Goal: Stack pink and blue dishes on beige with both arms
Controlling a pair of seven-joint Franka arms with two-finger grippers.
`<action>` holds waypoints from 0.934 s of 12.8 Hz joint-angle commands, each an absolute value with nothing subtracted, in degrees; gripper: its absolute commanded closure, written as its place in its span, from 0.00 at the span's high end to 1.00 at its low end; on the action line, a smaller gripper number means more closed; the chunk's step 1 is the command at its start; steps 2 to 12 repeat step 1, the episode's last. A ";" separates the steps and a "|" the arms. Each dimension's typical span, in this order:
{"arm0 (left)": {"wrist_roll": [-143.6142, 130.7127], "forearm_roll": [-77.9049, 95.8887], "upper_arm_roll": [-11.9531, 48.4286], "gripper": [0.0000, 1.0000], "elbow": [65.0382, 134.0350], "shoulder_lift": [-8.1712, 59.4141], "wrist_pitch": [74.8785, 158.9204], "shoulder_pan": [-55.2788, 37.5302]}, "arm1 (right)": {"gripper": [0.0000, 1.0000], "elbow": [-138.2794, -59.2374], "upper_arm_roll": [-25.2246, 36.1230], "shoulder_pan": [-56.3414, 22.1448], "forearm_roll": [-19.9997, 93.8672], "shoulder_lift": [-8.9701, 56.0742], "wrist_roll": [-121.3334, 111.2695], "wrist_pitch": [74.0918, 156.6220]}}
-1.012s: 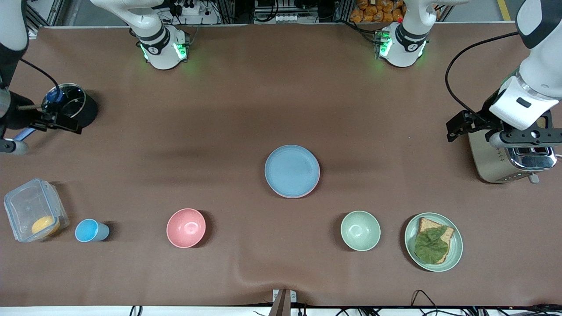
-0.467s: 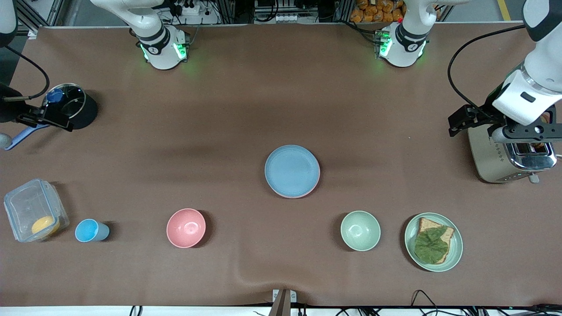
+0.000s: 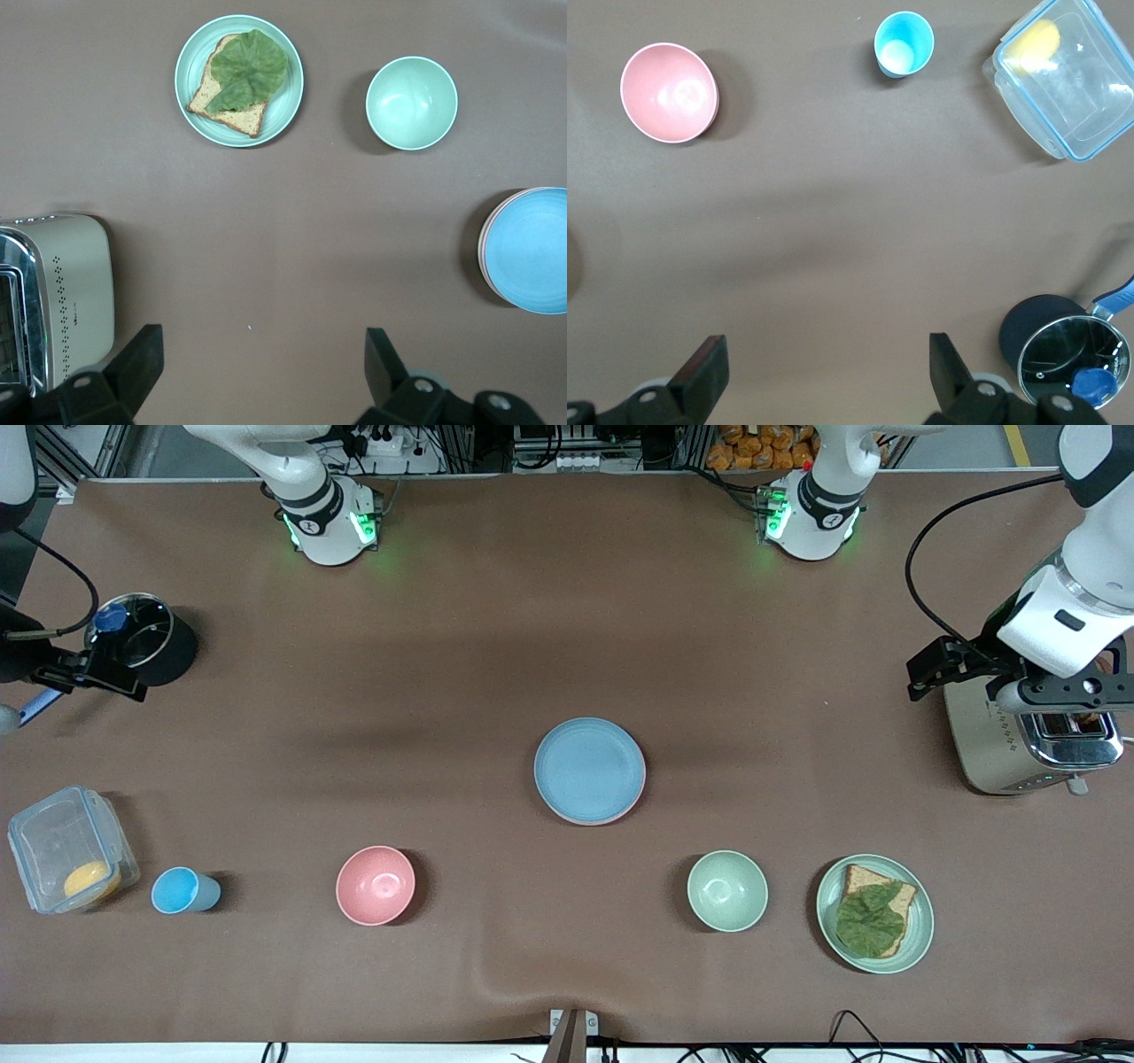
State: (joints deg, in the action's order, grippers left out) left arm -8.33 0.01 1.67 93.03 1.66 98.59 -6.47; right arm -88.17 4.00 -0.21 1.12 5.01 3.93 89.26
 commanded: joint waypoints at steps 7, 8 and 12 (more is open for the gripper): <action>-7.29 0.26 1.58 1.00 91.49 2.20 97.12 -6.42 | 1.00 -86.75 2.11 2.02 0.88 5.80 4.40 89.38; -7.29 0.26 1.58 1.00 91.49 2.20 97.12 -6.42 | 1.00 -86.75 2.11 2.02 0.88 5.80 4.40 89.38; -7.29 0.26 1.58 1.00 91.49 2.20 97.12 -6.42 | 1.00 -86.75 2.11 2.02 0.88 5.80 4.40 89.38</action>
